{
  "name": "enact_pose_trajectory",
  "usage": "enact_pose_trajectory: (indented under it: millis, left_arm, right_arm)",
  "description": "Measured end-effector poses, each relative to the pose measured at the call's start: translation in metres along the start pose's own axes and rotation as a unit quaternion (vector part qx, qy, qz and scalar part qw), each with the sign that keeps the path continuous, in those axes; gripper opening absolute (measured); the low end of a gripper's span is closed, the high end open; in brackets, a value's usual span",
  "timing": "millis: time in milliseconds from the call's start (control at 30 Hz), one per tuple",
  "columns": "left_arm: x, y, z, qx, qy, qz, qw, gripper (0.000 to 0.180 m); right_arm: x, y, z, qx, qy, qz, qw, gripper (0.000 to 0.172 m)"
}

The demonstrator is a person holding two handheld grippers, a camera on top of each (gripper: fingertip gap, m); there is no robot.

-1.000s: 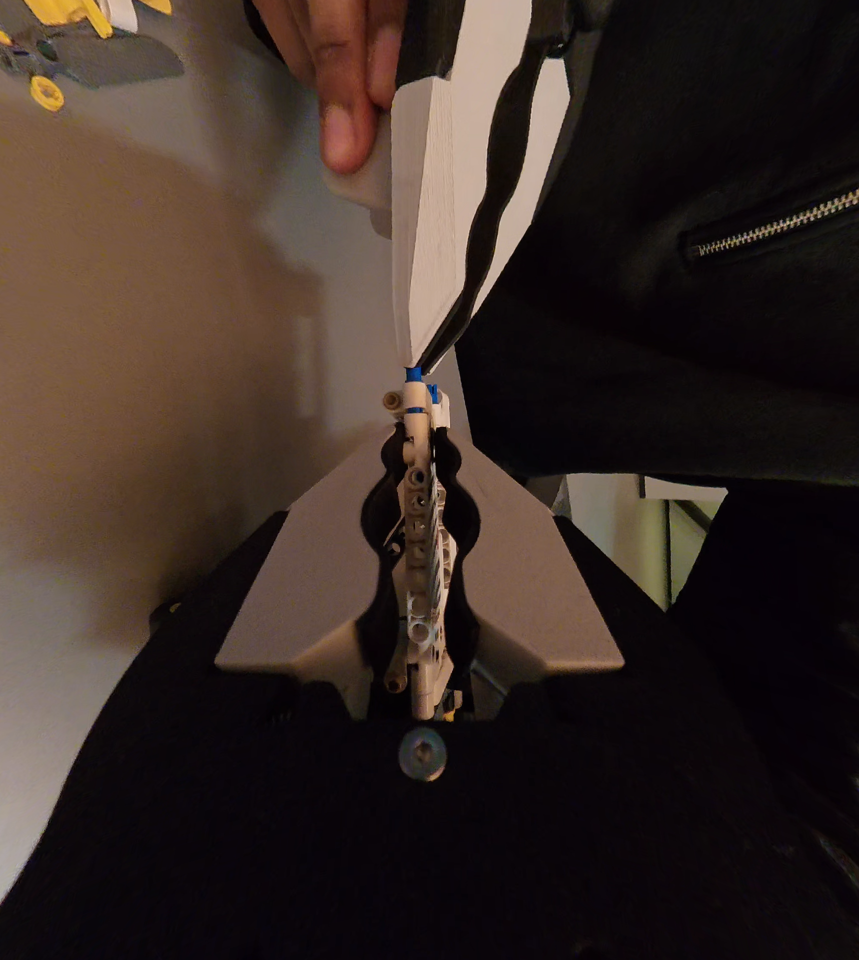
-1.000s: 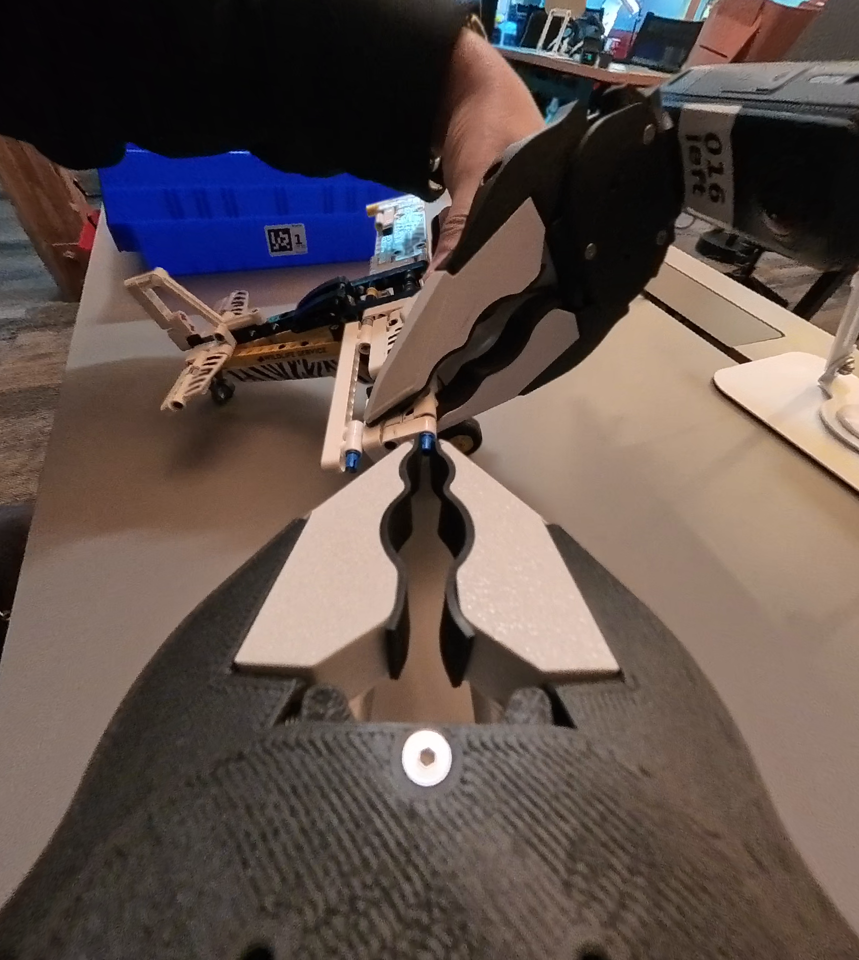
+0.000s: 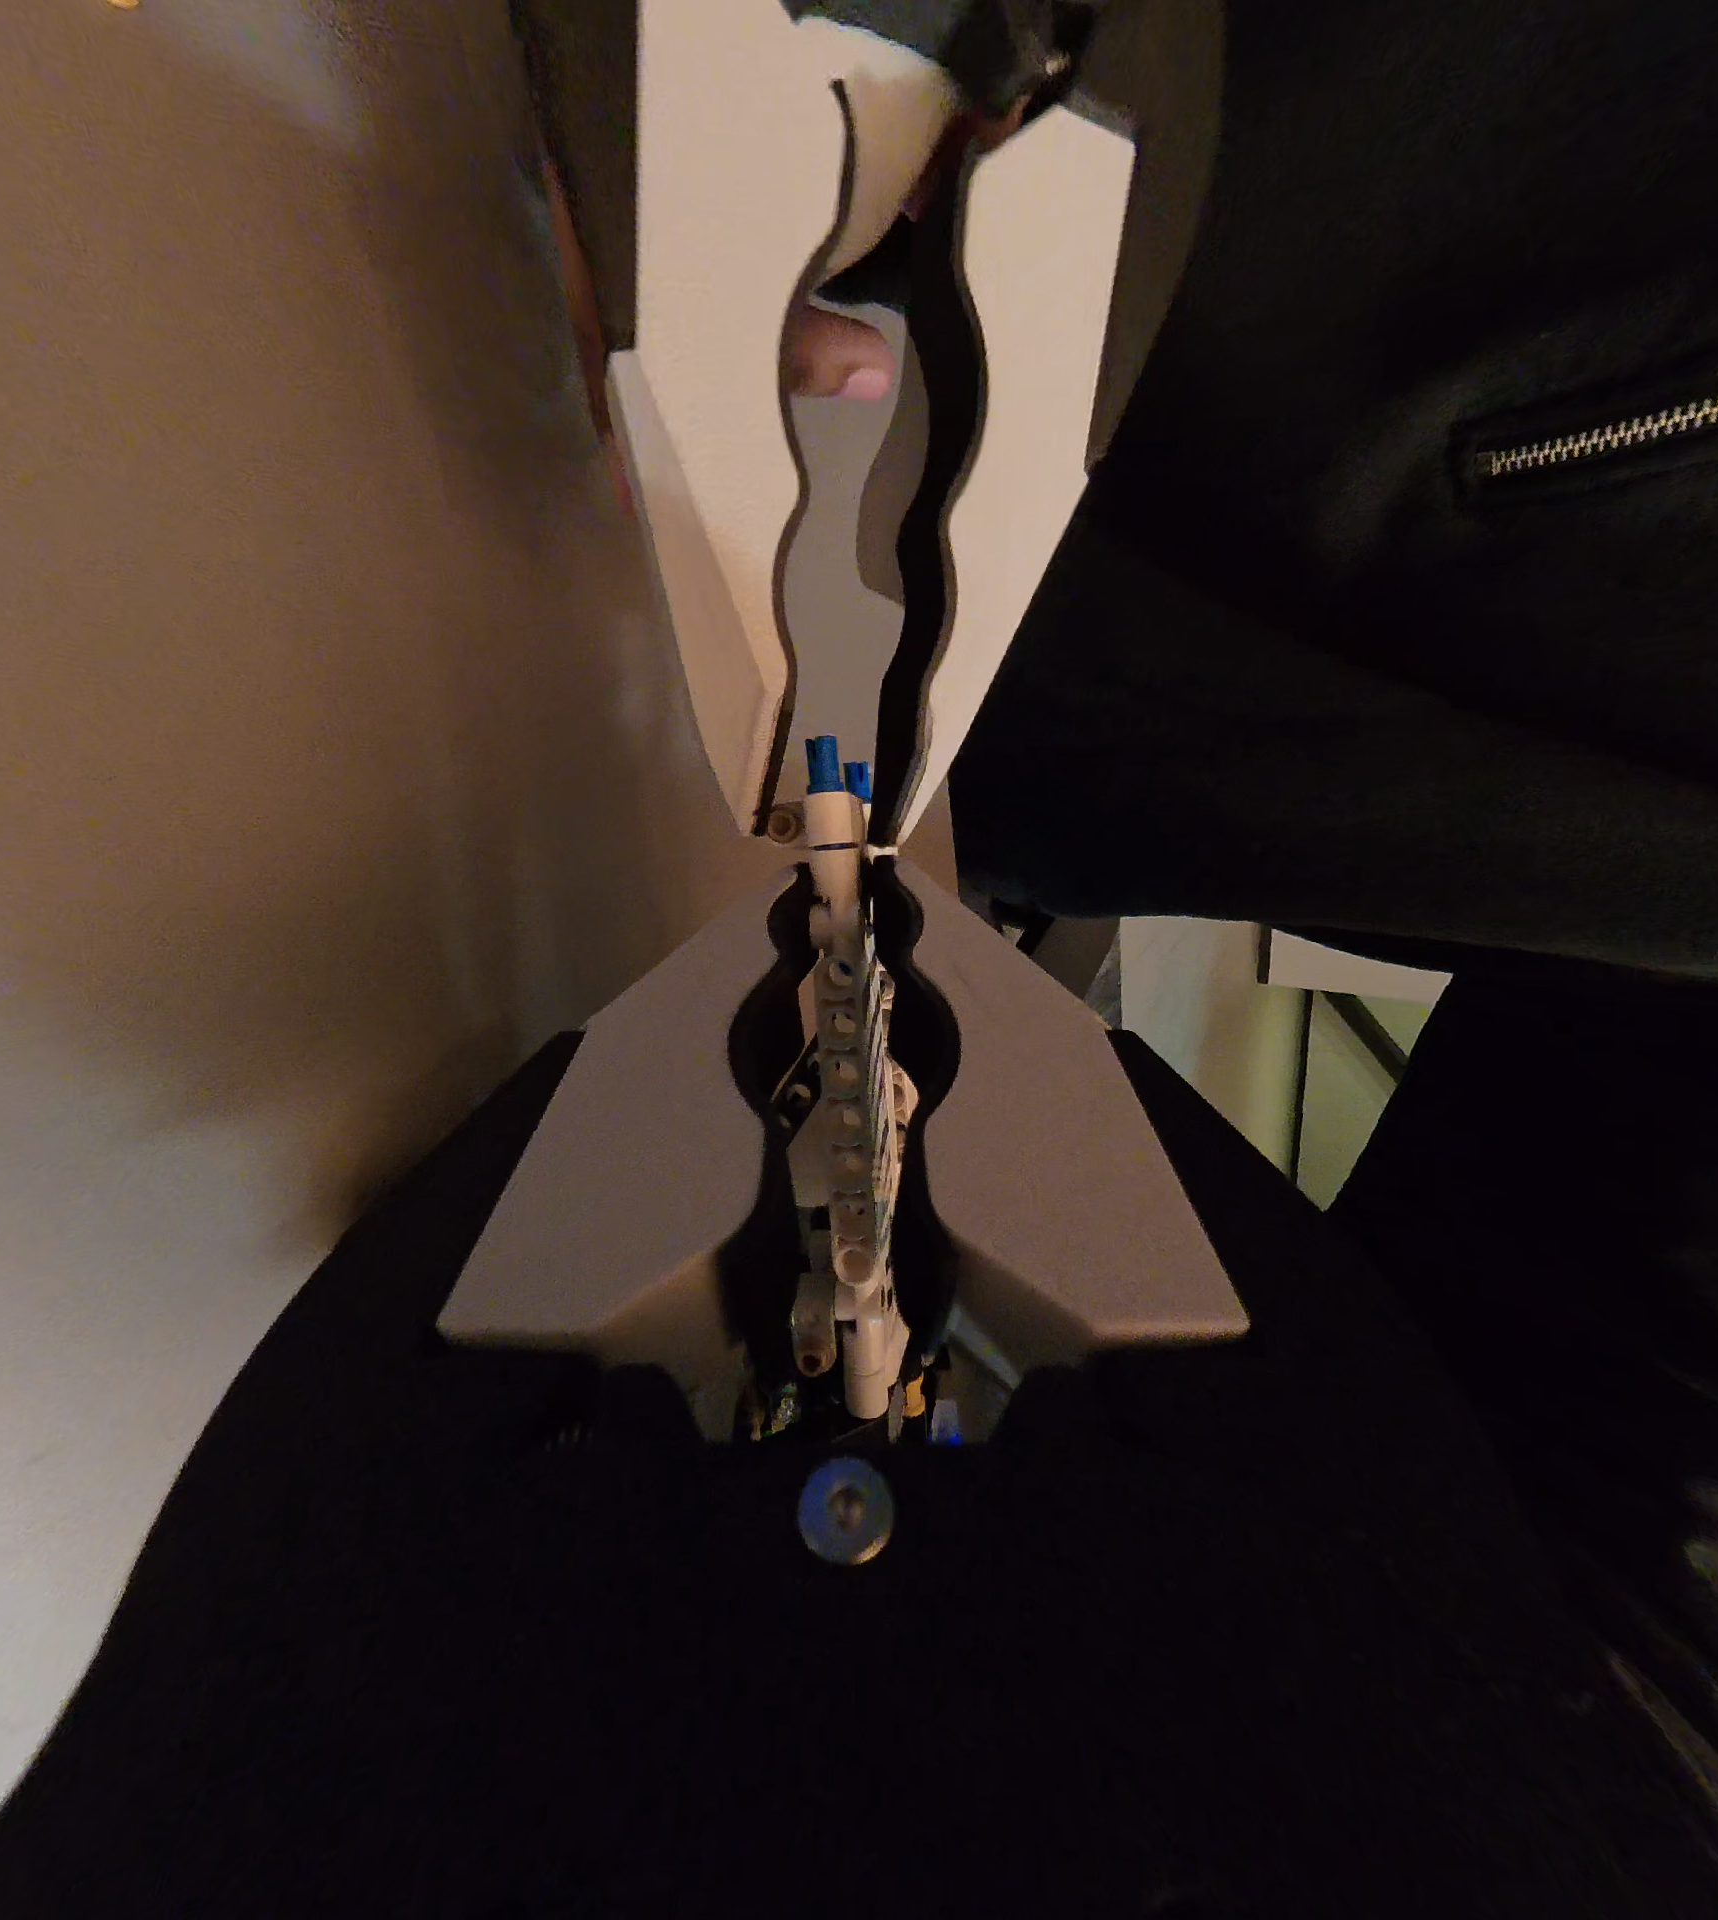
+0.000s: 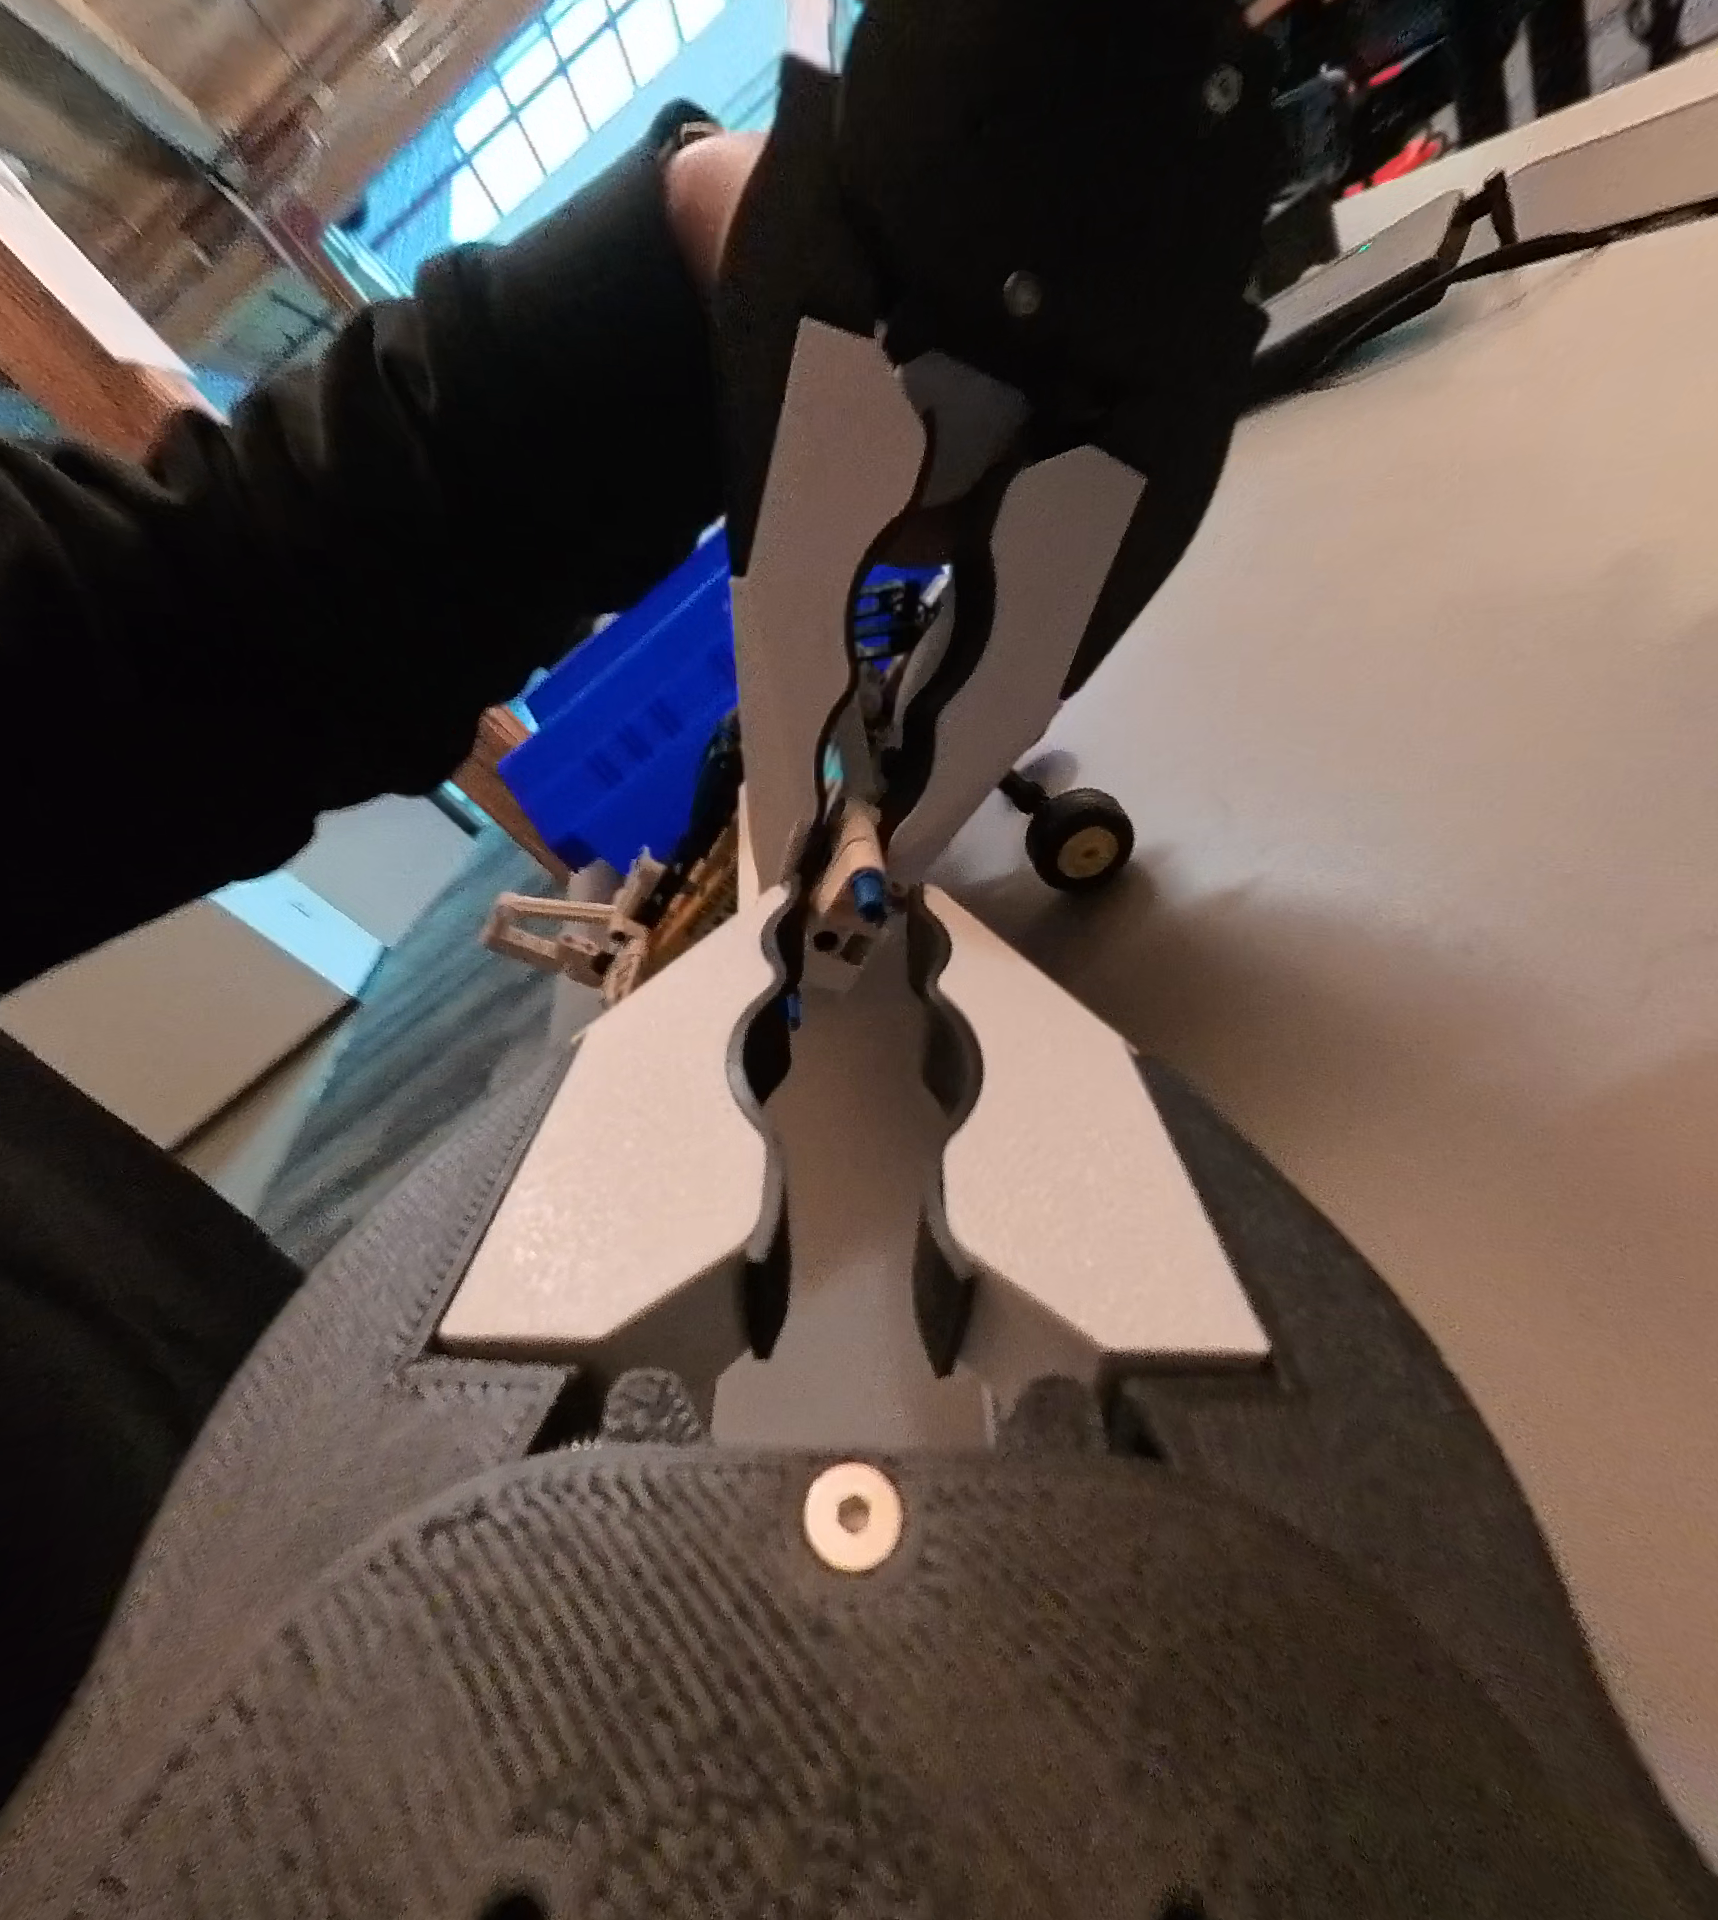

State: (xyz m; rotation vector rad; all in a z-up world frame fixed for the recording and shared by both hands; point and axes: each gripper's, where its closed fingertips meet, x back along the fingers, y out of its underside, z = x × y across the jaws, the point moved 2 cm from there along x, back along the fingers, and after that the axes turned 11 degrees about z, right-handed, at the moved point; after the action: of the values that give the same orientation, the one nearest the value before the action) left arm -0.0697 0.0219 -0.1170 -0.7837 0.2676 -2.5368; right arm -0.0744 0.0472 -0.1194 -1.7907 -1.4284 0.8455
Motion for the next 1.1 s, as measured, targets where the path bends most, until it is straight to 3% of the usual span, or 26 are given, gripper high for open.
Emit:
enact_pose_trajectory:
  millis: [633, 667, 700, 800, 867, 1000, 1100]
  left_arm:
    - [-0.001, -0.009, 0.008, -0.035, 0.020, 0.037, 0.999, 0.010]
    - [-0.002, -0.008, 0.007, -0.034, 0.021, 0.034, 0.999, 0.010]
    - [-0.003, -0.008, 0.006, -0.032, 0.021, 0.034, 0.999, 0.010]
    - [0.018, 0.006, -0.008, -0.010, -0.013, 0.027, 1.000, 0.009]
    - [0.036, 0.013, -0.011, 0.007, -0.025, 0.052, 0.998, 0.009]
    - [0.028, 0.008, -0.004, 0.008, -0.011, 0.048, 0.999, 0.009]
    - [0.020, 0.006, -0.005, 0.006, -0.017, 0.036, 0.999, 0.009]
  right_arm:
    - [0.016, -0.010, -0.004, -0.132, -0.010, 0.034, 0.991, 0.012]
    - [0.017, -0.010, -0.003, -0.131, -0.008, 0.032, 0.991, 0.012]
    - [0.020, -0.011, -0.003, -0.122, -0.004, 0.036, 0.992, 0.000]
    - [0.057, -0.014, 0.018, -0.012, 0.103, 0.028, 0.994, 0.000]
    - [0.075, -0.021, 0.016, -0.023, 0.109, 0.041, 0.993, 0.000]
    - [0.064, -0.019, 0.019, -0.004, 0.114, 0.041, 0.993, 0.000]
    - [0.036, -0.015, 0.008, 0.003, 0.078, 0.032, 0.996, 0.025]
